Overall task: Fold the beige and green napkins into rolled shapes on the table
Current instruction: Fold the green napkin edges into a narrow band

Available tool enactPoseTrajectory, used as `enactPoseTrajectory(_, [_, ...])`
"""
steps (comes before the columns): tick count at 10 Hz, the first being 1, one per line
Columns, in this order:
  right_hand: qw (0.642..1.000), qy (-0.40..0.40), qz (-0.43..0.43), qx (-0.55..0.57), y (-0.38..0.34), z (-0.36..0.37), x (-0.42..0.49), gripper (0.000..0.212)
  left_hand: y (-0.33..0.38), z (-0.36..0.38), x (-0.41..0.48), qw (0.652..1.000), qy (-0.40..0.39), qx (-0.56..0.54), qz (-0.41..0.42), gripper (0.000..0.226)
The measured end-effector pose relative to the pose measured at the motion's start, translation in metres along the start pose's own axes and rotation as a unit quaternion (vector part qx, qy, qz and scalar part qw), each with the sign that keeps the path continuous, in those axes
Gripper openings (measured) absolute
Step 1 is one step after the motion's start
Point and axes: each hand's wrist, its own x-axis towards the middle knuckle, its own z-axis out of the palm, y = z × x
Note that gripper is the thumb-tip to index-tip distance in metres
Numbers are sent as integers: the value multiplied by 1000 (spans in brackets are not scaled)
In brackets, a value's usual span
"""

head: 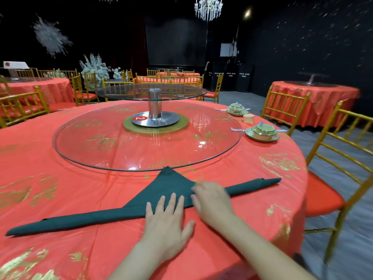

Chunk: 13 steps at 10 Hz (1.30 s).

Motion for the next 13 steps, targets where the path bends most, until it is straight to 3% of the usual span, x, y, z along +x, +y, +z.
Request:
enactPoseTrajectory(1, [989,-70,-39,122,-18,2,-11,59,0,1,1,1000,-4,2,4,94])
enactPoseTrajectory(2, [969,-203,17,137,-22,-2,-22,103,0,3,2,1000,-8,1,-1,99])
enactPoseTrajectory(3, [967,-222,42,115,-15,-1,-23,116,0,3,2,1000,-5,-2,-10,102])
enactPoseTrajectory(5, [968,-226,92,57,1,0,-26,112,0,4,1,1000,-1,5,-15,103])
enactPoseTrajectory(7, [952,-248,179,16,28,-1,-24,84,-2,3,-1,1000,-1,0,-16,103])
enactPoseTrajectory(13, [888,-284,360,-24,132,-7,-20,90,-2,1,-2,1000,-4,3,-13,102])
